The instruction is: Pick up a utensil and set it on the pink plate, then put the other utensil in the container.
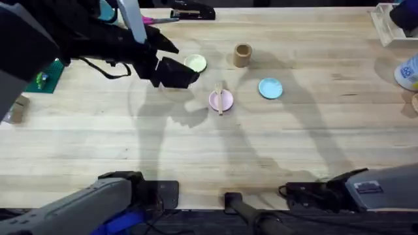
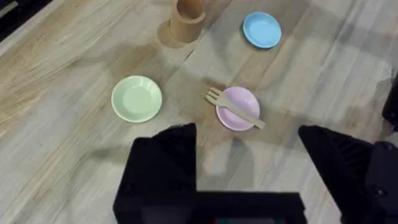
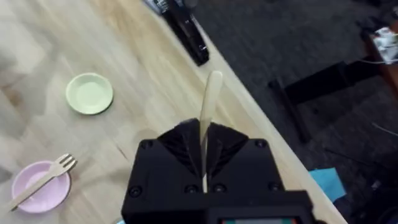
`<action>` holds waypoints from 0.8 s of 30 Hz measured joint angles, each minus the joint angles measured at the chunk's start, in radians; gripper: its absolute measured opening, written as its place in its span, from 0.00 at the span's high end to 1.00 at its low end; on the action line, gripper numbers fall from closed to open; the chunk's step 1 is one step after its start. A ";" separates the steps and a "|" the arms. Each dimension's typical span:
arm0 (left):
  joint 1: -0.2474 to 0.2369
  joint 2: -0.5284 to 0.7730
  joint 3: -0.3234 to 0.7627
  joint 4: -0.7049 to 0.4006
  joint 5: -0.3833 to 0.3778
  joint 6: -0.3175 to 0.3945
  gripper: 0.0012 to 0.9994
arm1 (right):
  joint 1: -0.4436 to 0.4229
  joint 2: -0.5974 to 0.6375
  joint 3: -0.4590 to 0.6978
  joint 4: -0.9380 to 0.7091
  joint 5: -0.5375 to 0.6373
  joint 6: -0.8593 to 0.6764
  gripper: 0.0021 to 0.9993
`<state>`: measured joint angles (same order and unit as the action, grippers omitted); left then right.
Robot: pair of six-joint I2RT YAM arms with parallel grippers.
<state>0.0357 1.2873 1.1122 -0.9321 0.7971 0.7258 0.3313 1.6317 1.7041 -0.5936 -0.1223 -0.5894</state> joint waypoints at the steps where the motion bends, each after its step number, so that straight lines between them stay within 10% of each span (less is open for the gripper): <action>1: 0.000 0.000 0.000 0.000 0.000 0.000 0.00 | 0.000 -0.029 -0.032 0.024 0.000 0.008 0.97; 24: 0.000 0.000 0.000 0.001 0.000 0.000 0.00 | -0.001 -0.100 -0.111 0.236 -0.015 0.122 0.97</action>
<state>0.0357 1.2873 1.1122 -0.9314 0.7971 0.7258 0.3305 1.5318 1.5936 -0.3580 -0.1371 -0.4675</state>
